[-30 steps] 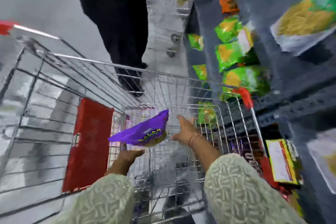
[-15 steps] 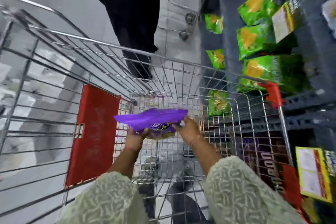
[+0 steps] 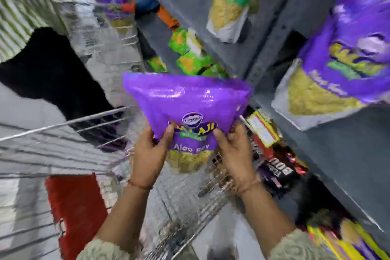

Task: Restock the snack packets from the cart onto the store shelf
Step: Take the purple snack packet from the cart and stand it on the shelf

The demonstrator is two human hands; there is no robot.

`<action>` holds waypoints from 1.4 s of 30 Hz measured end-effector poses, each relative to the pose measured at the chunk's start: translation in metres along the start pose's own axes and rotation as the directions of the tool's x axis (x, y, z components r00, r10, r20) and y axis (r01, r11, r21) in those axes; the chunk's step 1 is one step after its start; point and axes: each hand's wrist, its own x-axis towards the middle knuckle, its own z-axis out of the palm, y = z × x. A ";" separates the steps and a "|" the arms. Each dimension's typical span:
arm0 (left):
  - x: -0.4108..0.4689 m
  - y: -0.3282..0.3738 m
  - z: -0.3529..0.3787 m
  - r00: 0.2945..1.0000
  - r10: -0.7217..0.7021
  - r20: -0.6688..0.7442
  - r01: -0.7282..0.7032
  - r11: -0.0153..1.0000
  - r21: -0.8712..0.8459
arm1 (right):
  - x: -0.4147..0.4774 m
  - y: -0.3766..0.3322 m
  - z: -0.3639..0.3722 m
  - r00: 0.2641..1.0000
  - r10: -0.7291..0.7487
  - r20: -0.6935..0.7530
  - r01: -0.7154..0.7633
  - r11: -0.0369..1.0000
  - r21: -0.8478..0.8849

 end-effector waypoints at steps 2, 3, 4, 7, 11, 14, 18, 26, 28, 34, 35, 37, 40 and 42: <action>-0.004 0.027 0.022 0.990 0.048 0.134 -0.056 0.997 0.059 | -0.007 -0.027 -0.031 0.992 -0.069 -0.101 0.065 0.997 -0.040; -0.008 0.037 0.035 0.973 0.063 0.220 -0.080 0.995 0.065 | -0.015 -0.042 -0.049 0.983 -0.095 -0.156 0.087 0.995 -0.057; -0.015 0.048 0.050 0.951 0.070 0.300 -0.091 0.994 0.060 | -0.022 -0.053 -0.068 0.972 -0.119 -0.204 0.106 0.992 -0.072; -0.039 0.069 0.093 0.866 0.053 0.497 -0.154 0.974 0.164 | -0.051 -0.078 -0.122 0.924 -0.193 -0.329 0.148 0.977 -0.157; -0.084 0.097 0.162 0.766 0.063 0.640 -0.240 0.951 0.194 | -0.098 -0.103 -0.203 0.843 -0.234 -0.484 0.140 0.965 -0.221; -0.119 0.113 0.220 0.667 0.088 0.739 -0.323 0.929 0.181 | -0.133 -0.108 -0.262 0.762 -0.227 -0.606 0.093 0.965 -0.246; -0.134 0.113 0.293 0.532 0.144 0.835 -0.333 0.942 0.050 | -0.157 -0.104 -0.318 0.674 -0.197 -0.712 0.061 0.975 -0.212; -0.135 0.113 0.393 0.430 0.125 0.894 -0.321 0.947 0.022 | -0.151 -0.098 -0.385 0.575 -0.160 -0.803 0.081 0.987 -0.138; -0.129 0.111 0.411 0.421 0.105 0.901 -0.286 0.958 0.022 | -0.143 -0.095 -0.396 0.557 -0.151 -0.817 0.095 0.988 -0.118; -0.112 0.100 0.442 0.412 0.102 0.905 -0.279 0.960 0.019 | -0.119 -0.083 -0.412 0.533 -0.127 -0.836 0.109 0.991 -0.081; -0.111 0.099 0.443 0.409 0.104 0.907 -0.275 0.961 0.014 | -0.117 -0.080 -0.413 0.528 -0.124 -0.840 0.107 0.991 -0.079; -0.110 0.098 0.444 0.410 0.120 0.904 -0.276 0.961 -0.002 | -0.115 -0.078 -0.414 0.528 -0.130 -0.839 0.114 0.990 -0.082; -0.108 0.081 0.442 0.402 0.089 0.911 -0.170 0.985 -0.021 | -0.117 -0.067 -0.412 0.563 -0.133 -0.816 0.156 0.986 -0.053; -0.108 0.060 0.436 0.390 0.033 0.920 -0.114 0.993 0.012 | -0.122 -0.048 -0.410 0.588 -0.103 -0.803 0.109 0.993 -0.048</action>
